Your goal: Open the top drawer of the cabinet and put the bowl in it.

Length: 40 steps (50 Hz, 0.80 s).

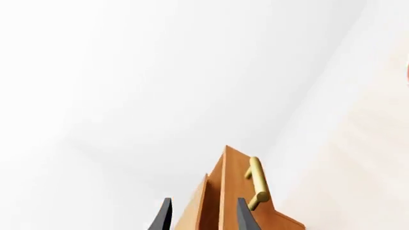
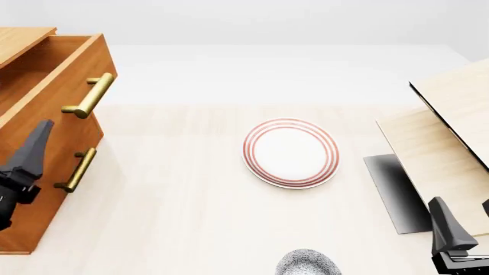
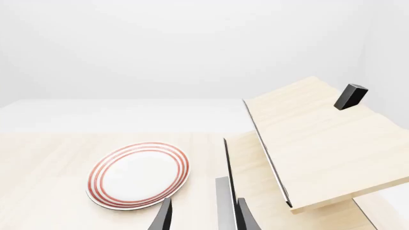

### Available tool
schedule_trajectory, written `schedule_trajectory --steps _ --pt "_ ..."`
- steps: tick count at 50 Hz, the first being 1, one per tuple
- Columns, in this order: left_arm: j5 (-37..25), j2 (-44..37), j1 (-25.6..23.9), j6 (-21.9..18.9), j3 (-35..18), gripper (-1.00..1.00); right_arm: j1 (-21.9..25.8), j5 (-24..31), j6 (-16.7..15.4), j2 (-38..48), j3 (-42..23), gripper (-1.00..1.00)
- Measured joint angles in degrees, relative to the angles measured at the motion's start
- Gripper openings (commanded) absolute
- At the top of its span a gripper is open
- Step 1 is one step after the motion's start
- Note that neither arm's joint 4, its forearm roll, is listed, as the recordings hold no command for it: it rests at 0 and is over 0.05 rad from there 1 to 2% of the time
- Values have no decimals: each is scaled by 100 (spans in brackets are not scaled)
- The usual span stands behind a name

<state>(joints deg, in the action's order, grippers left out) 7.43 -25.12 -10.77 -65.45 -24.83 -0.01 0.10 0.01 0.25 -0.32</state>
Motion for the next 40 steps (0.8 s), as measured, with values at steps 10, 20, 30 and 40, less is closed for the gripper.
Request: schedule_trajectory --steps 10,20,30,40 --pt "-1266 181 137 969 -794 100 0 0 0 0 0 100" --pt "-2128 -85 175 1914 -1574 100 0 0 0 0 0 100" --pt "-2898 -532 309 2897 -2347 100 0 0 0 0 0 100" --pt "-3444 -1135 411 3838 -2957 100 0 0 0 0 0 100"
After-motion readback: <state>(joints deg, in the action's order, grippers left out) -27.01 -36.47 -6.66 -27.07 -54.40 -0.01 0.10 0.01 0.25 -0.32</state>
